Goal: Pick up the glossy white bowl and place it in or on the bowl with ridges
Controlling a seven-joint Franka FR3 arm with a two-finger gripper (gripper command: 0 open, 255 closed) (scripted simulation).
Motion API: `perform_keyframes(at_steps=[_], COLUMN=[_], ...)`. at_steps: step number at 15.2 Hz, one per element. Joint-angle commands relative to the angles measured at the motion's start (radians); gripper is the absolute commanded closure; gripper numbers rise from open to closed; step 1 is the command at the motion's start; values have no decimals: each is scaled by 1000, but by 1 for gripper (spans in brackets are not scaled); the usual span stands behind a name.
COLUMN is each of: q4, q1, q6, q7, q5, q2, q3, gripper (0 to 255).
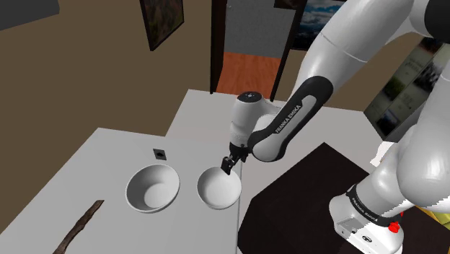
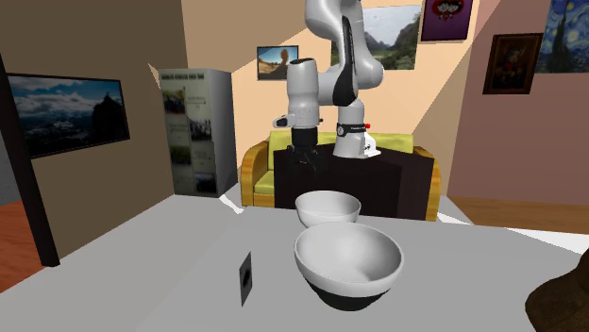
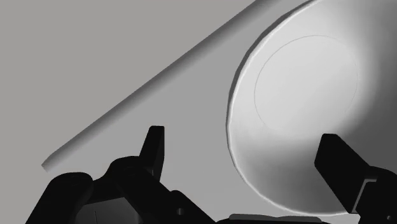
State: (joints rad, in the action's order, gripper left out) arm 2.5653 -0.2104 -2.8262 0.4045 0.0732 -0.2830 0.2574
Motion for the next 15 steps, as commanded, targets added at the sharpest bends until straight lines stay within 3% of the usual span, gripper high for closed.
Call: perform_keyframes(at_steps=[1,5,13,14,15], q4=[-6,-20,-19,-19,-19], q1=[-12,-38,-38,-38,-38], q6=[-28,-74,-74,-74,-74], q7=[13,34,34,34,34], q5=[19,47,47,47,47], q2=[-34,-93,-93,-93,-93], q3=[-16,-46,-46,-46,-46], gripper=[0,0,0,255,255])
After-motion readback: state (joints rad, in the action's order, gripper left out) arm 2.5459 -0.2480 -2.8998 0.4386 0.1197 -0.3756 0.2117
